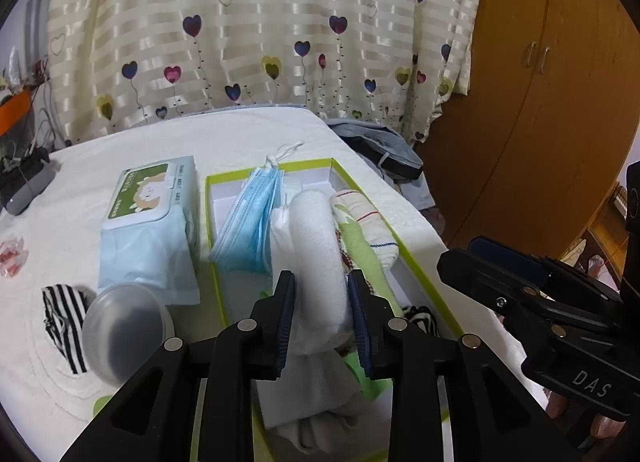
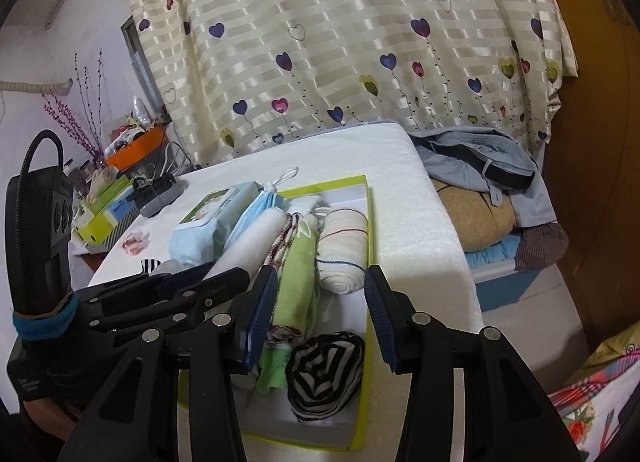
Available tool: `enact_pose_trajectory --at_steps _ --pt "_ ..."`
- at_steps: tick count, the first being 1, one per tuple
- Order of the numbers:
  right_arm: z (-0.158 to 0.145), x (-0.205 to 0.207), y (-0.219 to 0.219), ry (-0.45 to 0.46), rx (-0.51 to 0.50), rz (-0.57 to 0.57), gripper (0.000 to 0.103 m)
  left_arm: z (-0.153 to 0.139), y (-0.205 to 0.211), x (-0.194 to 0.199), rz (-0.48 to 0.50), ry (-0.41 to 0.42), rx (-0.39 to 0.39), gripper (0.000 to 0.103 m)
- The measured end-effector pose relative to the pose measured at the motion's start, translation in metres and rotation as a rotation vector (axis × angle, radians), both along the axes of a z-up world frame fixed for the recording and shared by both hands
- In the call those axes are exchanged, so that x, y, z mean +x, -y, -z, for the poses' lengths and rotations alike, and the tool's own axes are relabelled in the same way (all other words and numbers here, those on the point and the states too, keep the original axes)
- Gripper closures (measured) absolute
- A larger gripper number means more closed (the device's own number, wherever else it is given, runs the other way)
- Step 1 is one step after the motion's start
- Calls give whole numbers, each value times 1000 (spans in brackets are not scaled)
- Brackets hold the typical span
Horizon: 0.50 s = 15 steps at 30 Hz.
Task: Organize soft objects
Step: 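Lower and open the right gripper in the box while the left gripper releases the foam roll, then withdraw both open grippers from the box toward the striped sock and candy packet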
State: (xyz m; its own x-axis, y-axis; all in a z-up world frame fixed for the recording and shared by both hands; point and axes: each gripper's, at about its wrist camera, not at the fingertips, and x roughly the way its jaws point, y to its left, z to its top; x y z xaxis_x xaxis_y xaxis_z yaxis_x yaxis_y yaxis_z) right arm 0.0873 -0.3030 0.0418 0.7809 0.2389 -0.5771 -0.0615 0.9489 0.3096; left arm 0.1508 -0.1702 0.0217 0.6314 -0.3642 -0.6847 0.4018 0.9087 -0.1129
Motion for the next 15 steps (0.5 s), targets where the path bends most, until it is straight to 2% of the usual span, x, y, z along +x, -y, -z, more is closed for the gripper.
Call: enact_pose_trajectory --at_steps 4,15 --pt "-6 -8 -4 13 -8 10 49 -9 -7 -9 -5 17 -18 77" --pt "-29 -34 -23 71 -35 4 49 -33 -37 -43 -25 70 -63 77"
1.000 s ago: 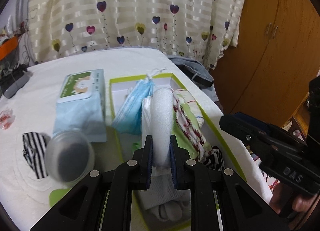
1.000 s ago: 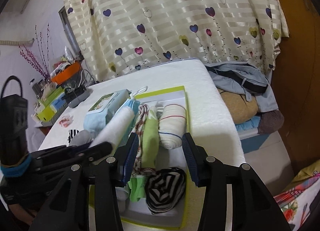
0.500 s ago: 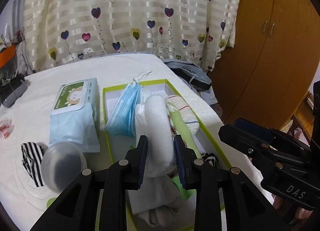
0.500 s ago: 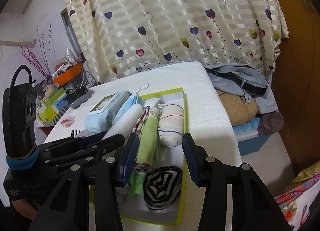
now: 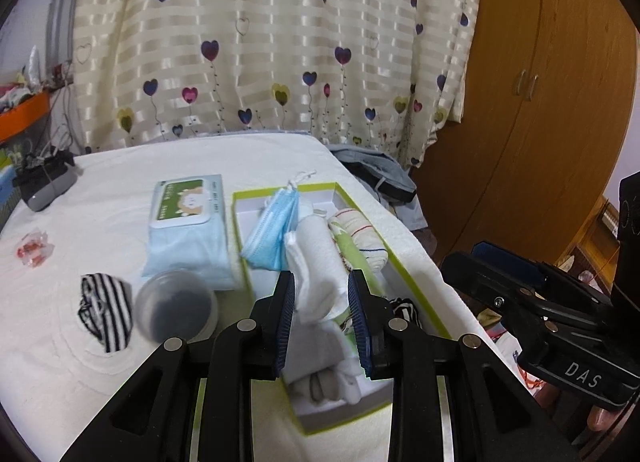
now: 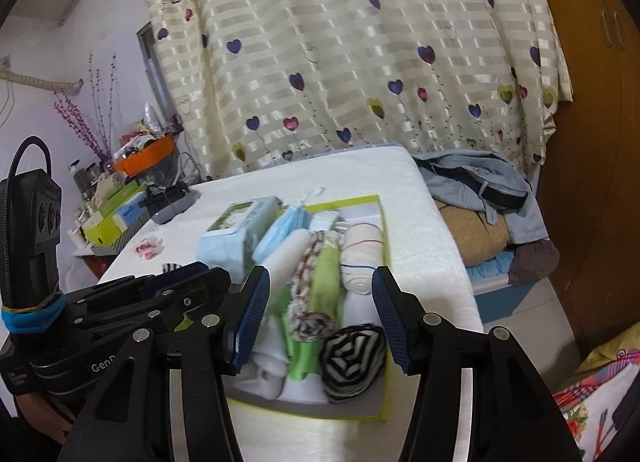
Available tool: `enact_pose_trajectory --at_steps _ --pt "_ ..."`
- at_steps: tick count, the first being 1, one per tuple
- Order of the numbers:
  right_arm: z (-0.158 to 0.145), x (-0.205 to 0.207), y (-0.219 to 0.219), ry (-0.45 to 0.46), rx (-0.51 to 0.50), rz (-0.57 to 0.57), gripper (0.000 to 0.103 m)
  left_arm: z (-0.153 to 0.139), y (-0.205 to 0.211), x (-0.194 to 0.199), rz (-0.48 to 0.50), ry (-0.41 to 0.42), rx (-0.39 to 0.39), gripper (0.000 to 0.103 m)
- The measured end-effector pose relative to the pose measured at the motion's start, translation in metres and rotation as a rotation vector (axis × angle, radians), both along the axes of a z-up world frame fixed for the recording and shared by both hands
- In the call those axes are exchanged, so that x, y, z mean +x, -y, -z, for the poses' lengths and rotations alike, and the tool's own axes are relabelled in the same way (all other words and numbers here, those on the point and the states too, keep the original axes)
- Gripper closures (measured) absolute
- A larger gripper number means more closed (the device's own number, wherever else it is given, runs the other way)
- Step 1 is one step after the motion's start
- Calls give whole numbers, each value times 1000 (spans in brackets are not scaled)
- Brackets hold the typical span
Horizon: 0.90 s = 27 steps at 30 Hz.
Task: Organize soft objects
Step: 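Withdraw both open grippers from the box toward the striped sock and candy packet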
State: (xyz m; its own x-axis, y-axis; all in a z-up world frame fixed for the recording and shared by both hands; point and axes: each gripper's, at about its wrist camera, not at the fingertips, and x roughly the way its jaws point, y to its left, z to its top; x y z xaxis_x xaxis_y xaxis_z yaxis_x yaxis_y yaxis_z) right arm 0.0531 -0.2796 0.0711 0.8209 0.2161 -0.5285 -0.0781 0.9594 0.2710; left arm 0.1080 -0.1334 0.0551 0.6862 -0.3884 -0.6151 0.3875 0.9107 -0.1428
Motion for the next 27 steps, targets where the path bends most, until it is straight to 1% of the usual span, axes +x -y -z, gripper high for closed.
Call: enact_pose_trajectory --at_steps 9,16,21,27 --pt "-12 -8 -30 31 -24 -46 48 -6 -37 -14 -42 12 -31 77" --pt "-21 -9 -58 45 -38 -110 48 -9 -69 -17 -92 23 -43 77" --pt "-23 -3 -88 37 -58 -171 48 -12 -94 -17 -128 35 -42 77" --pt "-25 9 -123 34 -83 -230 48 -11 -130 -13 -193 44 -34 77"
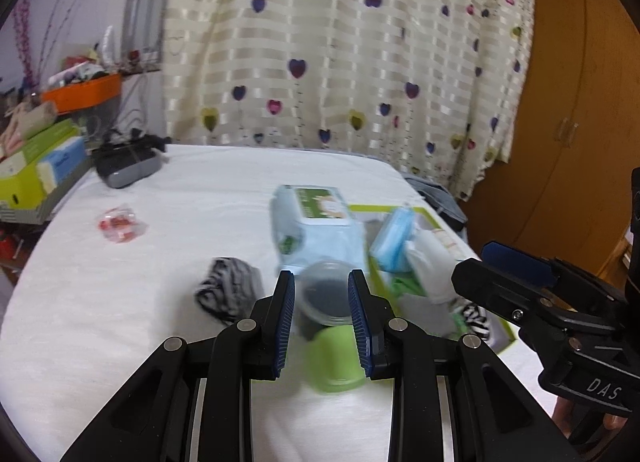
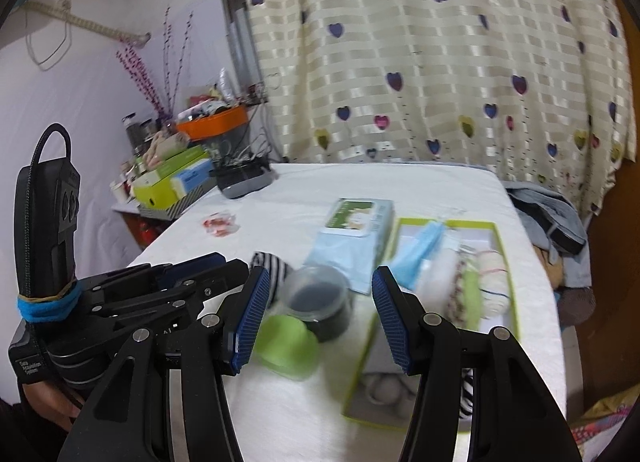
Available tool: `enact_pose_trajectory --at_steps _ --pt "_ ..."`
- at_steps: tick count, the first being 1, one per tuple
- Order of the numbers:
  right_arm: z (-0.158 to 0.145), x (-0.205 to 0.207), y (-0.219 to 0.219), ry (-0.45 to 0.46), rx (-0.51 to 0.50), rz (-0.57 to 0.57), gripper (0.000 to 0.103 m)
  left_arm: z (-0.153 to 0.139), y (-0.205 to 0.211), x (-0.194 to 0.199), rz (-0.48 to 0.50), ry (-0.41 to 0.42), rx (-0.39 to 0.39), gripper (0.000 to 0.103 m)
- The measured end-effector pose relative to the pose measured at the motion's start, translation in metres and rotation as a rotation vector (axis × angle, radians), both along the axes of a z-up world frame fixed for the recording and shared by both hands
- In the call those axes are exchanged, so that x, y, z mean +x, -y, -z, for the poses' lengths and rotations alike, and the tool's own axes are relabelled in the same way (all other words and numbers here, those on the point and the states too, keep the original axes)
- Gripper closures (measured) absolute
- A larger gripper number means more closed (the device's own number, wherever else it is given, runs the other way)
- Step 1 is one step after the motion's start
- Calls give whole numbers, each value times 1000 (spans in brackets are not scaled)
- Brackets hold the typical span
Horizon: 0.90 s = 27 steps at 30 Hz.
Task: Organize soft objects
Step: 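Withdraw both open grippers from the box toward the striped sock and candy packet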
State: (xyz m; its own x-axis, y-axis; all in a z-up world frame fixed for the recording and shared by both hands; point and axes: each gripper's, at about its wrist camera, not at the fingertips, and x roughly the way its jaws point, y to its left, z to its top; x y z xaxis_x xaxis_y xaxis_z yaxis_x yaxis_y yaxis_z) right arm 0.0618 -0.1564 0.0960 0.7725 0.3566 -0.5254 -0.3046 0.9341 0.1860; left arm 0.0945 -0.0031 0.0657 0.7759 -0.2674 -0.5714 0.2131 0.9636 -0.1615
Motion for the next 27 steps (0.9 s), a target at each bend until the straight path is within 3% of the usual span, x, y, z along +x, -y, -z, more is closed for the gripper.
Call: enact_pose_trajectory --at_steps 11,20,27 --pt "5 27 -64 -31 -51 -99 48 9 -76 13 -141 -5 23 77" --pt "25 59 -104 -126 -107 -146 48 25 -110 34 -201 -33 61 77" --pt "53 98 -138 -253 -201 -168 48 37 -133 46 -237 -63 72 77"
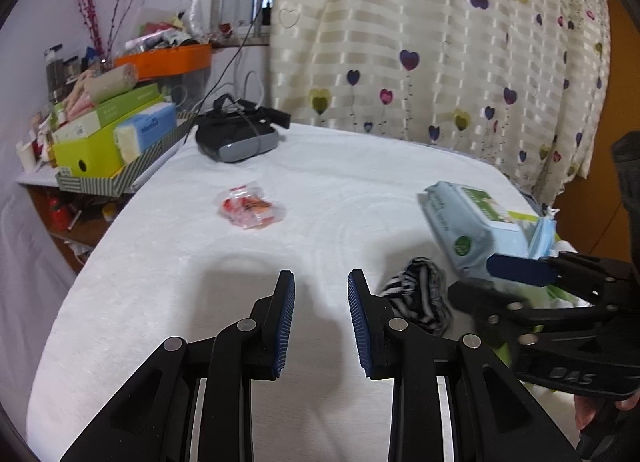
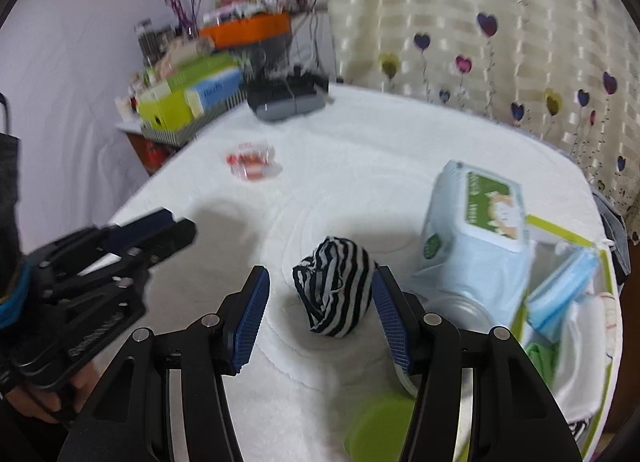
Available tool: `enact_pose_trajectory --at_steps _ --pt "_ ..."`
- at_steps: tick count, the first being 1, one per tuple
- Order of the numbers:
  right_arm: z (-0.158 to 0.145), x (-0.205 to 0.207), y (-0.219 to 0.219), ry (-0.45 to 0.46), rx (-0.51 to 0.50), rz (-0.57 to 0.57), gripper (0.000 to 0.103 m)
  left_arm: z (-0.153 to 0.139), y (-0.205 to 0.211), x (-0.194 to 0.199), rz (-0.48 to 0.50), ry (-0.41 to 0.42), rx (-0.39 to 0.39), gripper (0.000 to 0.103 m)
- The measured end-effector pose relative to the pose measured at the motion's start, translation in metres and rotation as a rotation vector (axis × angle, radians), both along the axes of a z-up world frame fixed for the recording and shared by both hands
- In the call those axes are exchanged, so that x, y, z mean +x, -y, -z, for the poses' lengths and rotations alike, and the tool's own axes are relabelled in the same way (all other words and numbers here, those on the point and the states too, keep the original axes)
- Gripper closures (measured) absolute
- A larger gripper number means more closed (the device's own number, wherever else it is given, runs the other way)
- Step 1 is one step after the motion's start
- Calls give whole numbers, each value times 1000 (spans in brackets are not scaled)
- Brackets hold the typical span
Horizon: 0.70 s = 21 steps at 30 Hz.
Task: Organize soft objects
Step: 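Withdraw both open grippers from the box toward the striped sock and candy packet, then grasp the striped sock with the right gripper while the left gripper grasps the candy packet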
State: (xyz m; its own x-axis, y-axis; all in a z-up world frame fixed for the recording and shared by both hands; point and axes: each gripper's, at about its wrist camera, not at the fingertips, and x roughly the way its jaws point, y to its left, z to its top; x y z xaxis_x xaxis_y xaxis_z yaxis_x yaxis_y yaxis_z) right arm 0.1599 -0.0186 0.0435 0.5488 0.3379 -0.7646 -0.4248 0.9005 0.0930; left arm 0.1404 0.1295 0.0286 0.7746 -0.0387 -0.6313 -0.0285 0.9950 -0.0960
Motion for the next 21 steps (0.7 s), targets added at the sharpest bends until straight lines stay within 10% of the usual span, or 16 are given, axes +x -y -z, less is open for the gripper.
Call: enact_pose_trajectory --at_steps 11,14,21 --pt "48 41 -37 -175 -206 -3 49 11 -32 16 -45 -26 13 77" --pt "55 44 -40 -177 -243 1 84 13 -35 20 -43 -30 18 77" --pt "34 38 -37 -102 -192 -12 96 15 -42 37 -41 -36 29 77"
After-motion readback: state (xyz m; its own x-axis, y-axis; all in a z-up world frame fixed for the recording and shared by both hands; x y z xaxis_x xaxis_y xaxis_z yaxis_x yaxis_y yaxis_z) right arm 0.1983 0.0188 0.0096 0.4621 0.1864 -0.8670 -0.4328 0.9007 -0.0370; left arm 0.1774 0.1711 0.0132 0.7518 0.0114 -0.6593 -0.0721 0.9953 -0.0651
